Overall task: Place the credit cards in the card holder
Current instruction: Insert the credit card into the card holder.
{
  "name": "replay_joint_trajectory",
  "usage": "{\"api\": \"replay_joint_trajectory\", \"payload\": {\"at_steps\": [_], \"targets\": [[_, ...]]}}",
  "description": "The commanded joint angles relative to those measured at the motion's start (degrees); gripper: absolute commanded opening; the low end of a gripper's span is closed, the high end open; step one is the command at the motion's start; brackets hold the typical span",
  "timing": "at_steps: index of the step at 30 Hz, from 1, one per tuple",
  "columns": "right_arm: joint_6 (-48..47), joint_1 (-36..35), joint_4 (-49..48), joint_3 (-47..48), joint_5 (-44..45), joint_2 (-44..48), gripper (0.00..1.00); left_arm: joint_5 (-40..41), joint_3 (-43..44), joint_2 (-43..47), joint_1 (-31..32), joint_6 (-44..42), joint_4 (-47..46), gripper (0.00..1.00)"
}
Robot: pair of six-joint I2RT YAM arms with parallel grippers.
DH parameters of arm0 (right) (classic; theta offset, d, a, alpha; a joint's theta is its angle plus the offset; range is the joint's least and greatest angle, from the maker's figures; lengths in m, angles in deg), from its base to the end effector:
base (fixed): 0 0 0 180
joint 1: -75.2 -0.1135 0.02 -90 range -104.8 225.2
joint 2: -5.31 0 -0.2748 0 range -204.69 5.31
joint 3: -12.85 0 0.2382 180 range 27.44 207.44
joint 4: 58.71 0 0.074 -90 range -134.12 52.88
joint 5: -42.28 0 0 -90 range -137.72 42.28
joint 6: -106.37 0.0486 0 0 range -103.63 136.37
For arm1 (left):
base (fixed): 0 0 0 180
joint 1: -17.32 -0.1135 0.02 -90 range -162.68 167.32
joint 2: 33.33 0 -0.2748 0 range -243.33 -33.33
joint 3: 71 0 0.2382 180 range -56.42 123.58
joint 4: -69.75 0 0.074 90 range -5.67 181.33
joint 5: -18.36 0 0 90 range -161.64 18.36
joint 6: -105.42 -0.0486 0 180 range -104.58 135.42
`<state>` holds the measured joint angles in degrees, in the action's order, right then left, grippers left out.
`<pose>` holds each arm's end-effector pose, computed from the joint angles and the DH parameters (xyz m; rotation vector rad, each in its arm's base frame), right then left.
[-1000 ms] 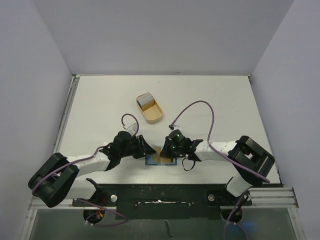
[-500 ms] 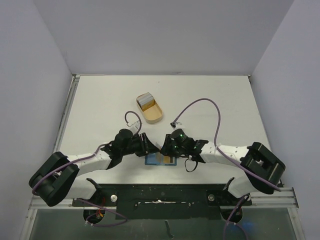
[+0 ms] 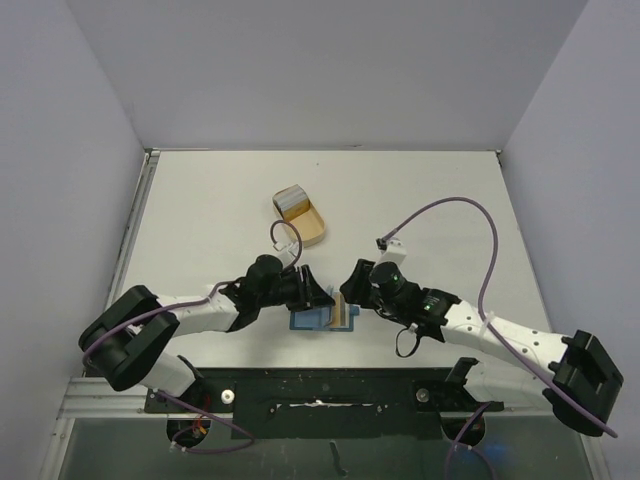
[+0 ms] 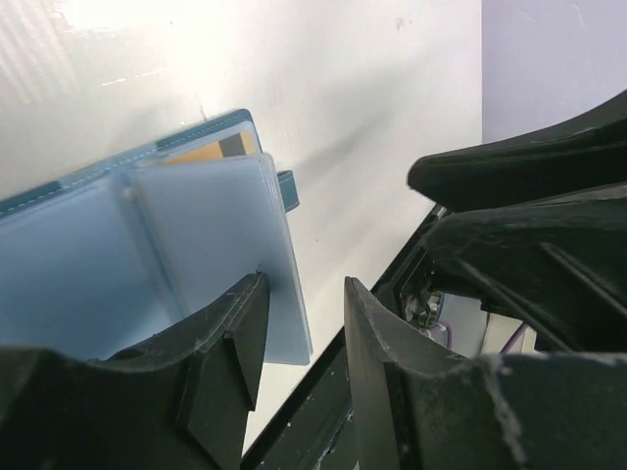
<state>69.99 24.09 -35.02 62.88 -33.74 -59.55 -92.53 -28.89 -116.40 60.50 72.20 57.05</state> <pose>0.1525 0.1703 0.2258 0.1876 2.3123 0.7108 0.1864 -0.1987 0.1736 -0.0211 2.3670 -1.3560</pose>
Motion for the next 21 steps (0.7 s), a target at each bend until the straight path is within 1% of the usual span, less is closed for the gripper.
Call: {"api": "replay_joint_trajectory", "payload": {"at_steps": [1,5,11,14,16,21], "targets": [[2.0,-0.5,2.3,-2.0,7.2,6.7,0.45,-0.9,3.6,-1.2,1.1,0.0,-5.1,0.34],[1.9,-0.5,3.2,-3.1,8.4,9.6,0.48,-0.4,4.8,-1.6,1.2,-0.6,-4.0,0.34],[0.9,-0.6,3.7,-3.1,7.9,9.5,0.49,1.4,6.0,0.3,1.2,-3.2,0.3,0.34],[0.8,-0.6,3.1,-3.5,7.5,9.6,0.49,3.5,7.9,1.6,1.2,-5.6,5.5,0.35],[0.5,-0.6,2.8,-3.7,7.2,9.7,0.49,5.9,9.4,2.7,1.2,-7.4,10.9,0.34],[-0.1,-0.6,2.1,-4.1,5.7,9.8,0.49,10.6,12.0,6.1,1.2,-10.7,18.3,0.34]]}}
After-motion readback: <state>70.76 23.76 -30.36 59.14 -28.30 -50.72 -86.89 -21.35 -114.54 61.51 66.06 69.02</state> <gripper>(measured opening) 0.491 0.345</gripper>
